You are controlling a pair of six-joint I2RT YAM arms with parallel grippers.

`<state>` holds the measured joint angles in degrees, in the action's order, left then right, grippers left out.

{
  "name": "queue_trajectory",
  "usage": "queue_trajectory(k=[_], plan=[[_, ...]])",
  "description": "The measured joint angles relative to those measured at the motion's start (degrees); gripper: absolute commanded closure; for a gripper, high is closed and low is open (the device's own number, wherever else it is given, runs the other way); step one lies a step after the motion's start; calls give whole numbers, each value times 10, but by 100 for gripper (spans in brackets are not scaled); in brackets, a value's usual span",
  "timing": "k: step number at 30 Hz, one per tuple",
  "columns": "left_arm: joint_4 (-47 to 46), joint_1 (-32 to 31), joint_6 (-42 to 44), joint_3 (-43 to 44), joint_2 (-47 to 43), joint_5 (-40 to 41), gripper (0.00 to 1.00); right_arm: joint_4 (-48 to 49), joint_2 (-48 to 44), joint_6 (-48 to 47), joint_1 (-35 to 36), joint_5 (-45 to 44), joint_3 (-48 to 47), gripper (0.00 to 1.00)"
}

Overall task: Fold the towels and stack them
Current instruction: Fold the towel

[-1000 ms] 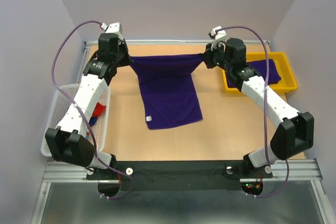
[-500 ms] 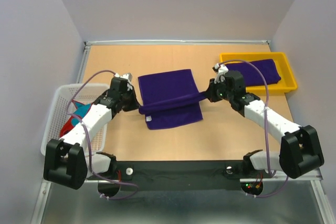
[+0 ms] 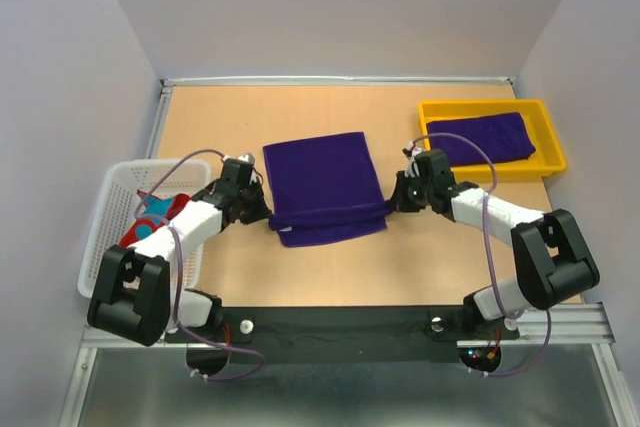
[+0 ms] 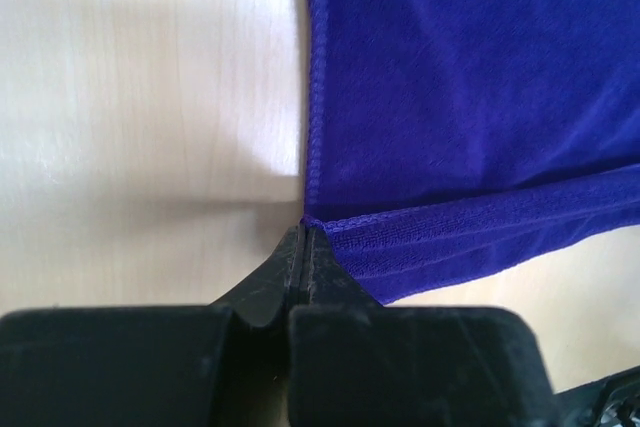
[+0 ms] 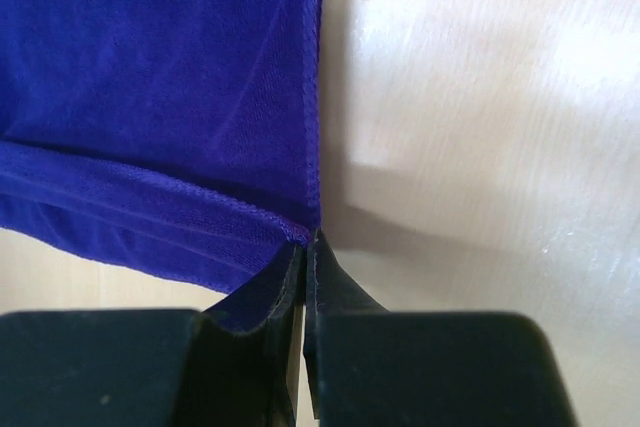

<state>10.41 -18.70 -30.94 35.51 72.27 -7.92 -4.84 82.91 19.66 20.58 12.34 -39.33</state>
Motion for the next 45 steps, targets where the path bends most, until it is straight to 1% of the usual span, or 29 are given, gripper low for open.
queue_trajectory(k=[3, 4, 5, 6, 7, 9, 11, 12, 13, 15, 16, 20, 21, 23, 25, 29, 34, 39, 45], plan=[[25, 0, 12, 56, 13, 28, 100, -19, 11, -12, 0, -9, -54, 99], [40, 0, 21, 106, 30, 46, 100, -22, 17, -17, 0, -13, -75, 99], [43, 1, 24, 120, 34, 51, 100, -26, 27, -25, 0, -21, -109, 99], [61, 2, 35, 163, 51, 68, 100, -24, 40, -36, 0, -29, -148, 100], [78, 3, 45, 226, 77, 85, 100, -22, 56, -49, 0, -39, -196, 100], [82, 11, 65, 339, 126, 118, 100, -16, 88, -72, -2, -57, -274, 100], [85, 21, 83, 436, 169, 144, 100, -6, 141, -103, -3, -76, -373, 99], [82, 28, 94, 487, 191, 159, 100, -6, 158, -114, -4, -81, -406, 99], [93, 35, 105, 541, 218, 172, 100, -6, 193, -131, -4, -93, -463, 100], [90, 47, 126, 642, 272, 197, 100, 10, 247, -161, -4, -108, -541, 100], [97, 50, 133, 671, 289, 202, 100, 11, 268, -172, -4, -113, -570, 100], [101, 64, 163, 832, 395, 225, 100, 34, 381, -223, -4, -126, -712, 100], [99, 68, 170, 871, 423, 229, 100, 43, 399, -233, -4, -127, -732, 100], [94, 74, 179, 917, 459, 230, 100, 63, 432, -253, -4, -128, -767, 100], [77, 82, 189, 939, 481, 229, 100, 95, 457, -271, -5, -127, -790, 100], [48, 91, 201, 939, 489, 226, 100, 199, 484, -300, -5, -125, -801, 99], [-21, 96, 220, 934, 489, 221, 100, 280, 515, -318, -5, -129, -818, 99], [-62, 96, 237, 924, 489, 215, 100, 324, 520, -330, -7, -133, -818, 99], [-89, 97, 248, 892, 483, 214, 100, 345, 520, -337, -8, -131, -814, 99]])
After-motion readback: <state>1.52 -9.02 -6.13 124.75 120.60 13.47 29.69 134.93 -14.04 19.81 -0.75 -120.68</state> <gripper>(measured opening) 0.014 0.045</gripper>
